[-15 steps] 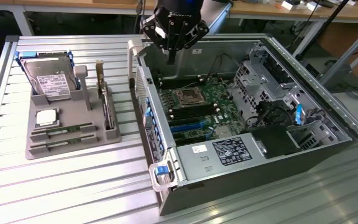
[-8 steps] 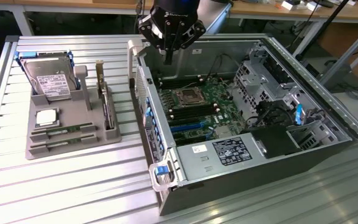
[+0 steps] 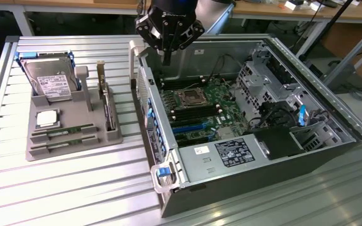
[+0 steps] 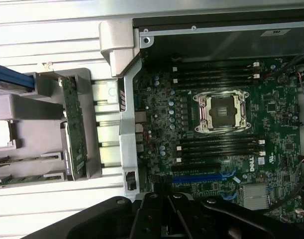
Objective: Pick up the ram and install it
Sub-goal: 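Reach for the ram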
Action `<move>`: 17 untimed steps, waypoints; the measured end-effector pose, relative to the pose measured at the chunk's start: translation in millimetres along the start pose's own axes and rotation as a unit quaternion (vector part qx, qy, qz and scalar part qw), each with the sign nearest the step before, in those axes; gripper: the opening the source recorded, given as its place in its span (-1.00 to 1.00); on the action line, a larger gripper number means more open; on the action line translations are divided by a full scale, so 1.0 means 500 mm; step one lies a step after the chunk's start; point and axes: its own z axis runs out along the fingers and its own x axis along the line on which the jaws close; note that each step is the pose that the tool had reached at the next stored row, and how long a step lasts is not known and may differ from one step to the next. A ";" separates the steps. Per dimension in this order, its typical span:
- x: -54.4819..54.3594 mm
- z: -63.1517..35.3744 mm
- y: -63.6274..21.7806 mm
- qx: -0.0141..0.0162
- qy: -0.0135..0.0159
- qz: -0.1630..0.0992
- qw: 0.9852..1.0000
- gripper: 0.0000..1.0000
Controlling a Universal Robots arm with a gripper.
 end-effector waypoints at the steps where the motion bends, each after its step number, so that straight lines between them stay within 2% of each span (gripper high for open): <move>1: 0.002 0.000 0.000 0.000 0.000 0.000 1.000 -0.79; 17: 0.030 -0.001 -0.002 0.000 0.000 0.000 1.000 -0.79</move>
